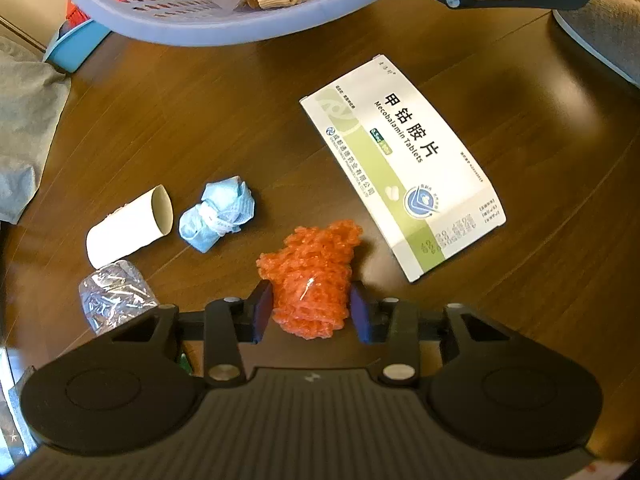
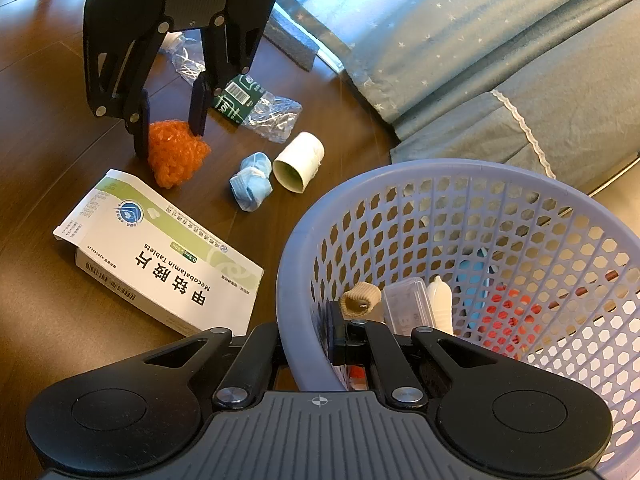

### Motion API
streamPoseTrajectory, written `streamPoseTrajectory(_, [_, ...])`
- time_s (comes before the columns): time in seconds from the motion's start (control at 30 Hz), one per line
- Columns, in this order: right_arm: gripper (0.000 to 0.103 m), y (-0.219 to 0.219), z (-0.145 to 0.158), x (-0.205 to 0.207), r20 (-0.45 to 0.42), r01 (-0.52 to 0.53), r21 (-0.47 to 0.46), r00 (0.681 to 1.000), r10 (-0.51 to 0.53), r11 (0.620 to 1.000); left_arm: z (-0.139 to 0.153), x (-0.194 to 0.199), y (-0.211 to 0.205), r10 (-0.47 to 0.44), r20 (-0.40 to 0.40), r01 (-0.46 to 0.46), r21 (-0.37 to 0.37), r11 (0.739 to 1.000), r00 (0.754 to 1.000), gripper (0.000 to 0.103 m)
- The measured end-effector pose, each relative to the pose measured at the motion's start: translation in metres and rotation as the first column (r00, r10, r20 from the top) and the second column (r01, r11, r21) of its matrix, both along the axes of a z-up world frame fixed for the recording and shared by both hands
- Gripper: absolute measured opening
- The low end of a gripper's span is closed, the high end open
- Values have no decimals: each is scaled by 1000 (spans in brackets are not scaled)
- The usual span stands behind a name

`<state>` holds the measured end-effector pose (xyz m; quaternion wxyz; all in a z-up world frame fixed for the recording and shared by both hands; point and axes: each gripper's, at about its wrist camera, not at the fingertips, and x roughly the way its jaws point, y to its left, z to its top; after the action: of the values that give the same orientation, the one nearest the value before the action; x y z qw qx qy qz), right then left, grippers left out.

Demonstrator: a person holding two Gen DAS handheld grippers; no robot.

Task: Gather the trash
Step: 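Lower the open left tool onto the orange mesh net, then carry the orange net over the wastebasket and open the left tool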

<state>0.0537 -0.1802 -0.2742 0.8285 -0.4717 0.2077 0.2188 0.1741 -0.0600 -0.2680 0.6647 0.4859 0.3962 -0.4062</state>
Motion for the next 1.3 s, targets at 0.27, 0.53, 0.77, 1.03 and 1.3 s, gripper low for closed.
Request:
streamPoseTrajectory(0.27, [2, 0, 0, 0, 0, 3, 2, 1000, -3, 1000, 27, -10, 5, -55, 71, 54, 17, 998, 996, 33])
streamPoseTrajectory(0.53, [2, 0, 0, 0, -1, 2, 1, 1000, -2, 1000, 87, -2, -17, -113, 206, 121, -25, 992, 972, 33])
streamPoseTrajectory(0.77, [2, 1, 1, 0, -2, 2, -2, 1000, -2, 1000, 131, 2, -59, -174, 308, 213, -98, 972, 935, 33])
streamPoseTrajectory(1.03, [2, 2, 1, 1, 0, 5, 3, 1000, -5, 1000, 140, 1, -121, -288, 455, 378, -119, 918, 843, 56])
streamPoseTrajectory(1.3, [2, 3, 2, 2, 1, 11, 16, 1000, -11, 1000, 145, 15, -123, -215, 463, 316, -153, 936, 860, 61])
